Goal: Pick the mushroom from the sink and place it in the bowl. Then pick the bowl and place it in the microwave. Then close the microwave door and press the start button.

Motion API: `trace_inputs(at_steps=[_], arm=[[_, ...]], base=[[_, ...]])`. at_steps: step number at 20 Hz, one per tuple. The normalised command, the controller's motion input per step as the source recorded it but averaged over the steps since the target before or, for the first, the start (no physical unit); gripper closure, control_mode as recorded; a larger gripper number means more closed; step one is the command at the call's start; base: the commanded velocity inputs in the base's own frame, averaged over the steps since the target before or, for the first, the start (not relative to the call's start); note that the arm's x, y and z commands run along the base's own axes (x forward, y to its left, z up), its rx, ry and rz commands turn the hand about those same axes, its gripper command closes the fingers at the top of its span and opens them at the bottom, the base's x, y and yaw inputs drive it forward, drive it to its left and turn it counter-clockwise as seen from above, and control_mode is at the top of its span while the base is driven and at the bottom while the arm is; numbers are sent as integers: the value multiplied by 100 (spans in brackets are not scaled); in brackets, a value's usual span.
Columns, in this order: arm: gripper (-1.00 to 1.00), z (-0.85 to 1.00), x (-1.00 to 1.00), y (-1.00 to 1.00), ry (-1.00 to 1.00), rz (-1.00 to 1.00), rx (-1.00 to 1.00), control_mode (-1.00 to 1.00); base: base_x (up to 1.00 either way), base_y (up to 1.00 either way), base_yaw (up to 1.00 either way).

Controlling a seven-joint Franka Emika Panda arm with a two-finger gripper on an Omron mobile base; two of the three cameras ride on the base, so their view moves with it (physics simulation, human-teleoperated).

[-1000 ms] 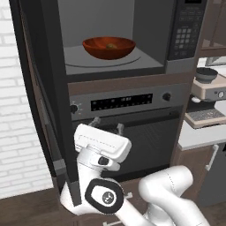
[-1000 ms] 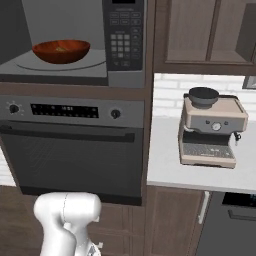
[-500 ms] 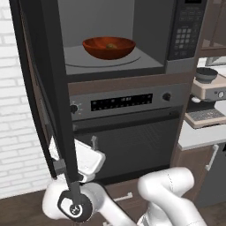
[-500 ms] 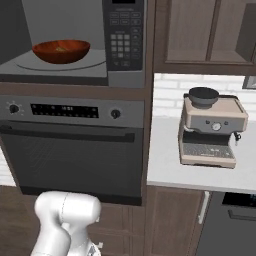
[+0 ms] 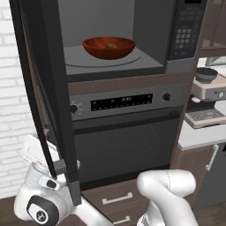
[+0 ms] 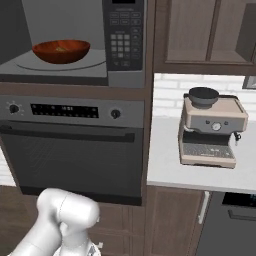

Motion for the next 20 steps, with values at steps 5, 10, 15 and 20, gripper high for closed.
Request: trace_inputs(at_steps=[5, 10, 15, 20], arm=[[-100, 4, -48, 35, -10, 2, 5, -100], [-100, 24, -6, 28, -21, 0, 5, -100], [-100, 21, -12, -2, -17, 0, 10, -100], [-100, 23, -30, -40, -17, 0, 19, -100]], base=[[0, 0, 0], [0, 0, 0], [0, 0, 0], [0, 0, 0]])
